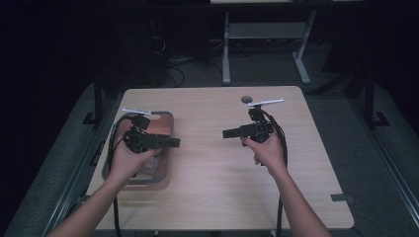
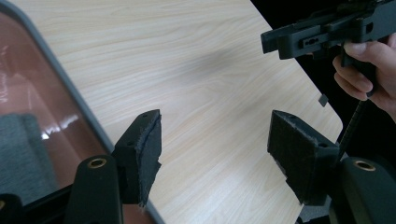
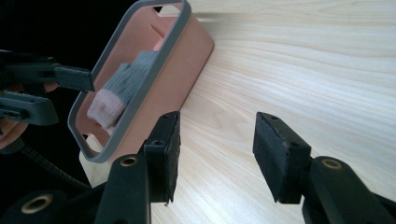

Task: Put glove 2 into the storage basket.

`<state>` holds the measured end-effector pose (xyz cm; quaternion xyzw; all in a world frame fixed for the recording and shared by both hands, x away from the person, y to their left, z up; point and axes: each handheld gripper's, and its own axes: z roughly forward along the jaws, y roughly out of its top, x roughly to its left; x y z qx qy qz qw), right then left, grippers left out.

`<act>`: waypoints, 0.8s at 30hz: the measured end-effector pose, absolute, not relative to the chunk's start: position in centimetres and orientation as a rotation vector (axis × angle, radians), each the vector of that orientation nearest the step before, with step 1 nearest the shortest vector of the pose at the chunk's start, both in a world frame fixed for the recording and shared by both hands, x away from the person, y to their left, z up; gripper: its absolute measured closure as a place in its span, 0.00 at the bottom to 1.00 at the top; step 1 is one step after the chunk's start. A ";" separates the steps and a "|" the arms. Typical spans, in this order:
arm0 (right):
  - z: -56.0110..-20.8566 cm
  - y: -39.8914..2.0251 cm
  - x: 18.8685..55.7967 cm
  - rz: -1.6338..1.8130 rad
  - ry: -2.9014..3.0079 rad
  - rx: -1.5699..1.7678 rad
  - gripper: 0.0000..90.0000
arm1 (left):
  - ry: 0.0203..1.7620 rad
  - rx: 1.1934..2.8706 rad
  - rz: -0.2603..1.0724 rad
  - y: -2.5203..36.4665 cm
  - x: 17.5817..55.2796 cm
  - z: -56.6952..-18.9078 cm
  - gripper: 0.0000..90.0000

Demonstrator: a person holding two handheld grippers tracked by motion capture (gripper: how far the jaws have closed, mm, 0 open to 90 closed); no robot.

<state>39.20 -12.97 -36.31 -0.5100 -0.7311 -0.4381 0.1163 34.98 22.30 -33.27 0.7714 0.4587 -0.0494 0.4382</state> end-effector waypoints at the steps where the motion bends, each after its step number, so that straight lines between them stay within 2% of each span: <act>1: -36.3 -13.2 39.1 -1.282 -2.136 -1.497 0.56 | 1.135 1.922 -0.125 22.1 35.0 -33.3 0.39; 24: -37.9 -18.5 37.7 -1.293 -2.097 -1.583 0.53 | 1.052 1.960 -0.173 16.8 34.7 -34.3 0.37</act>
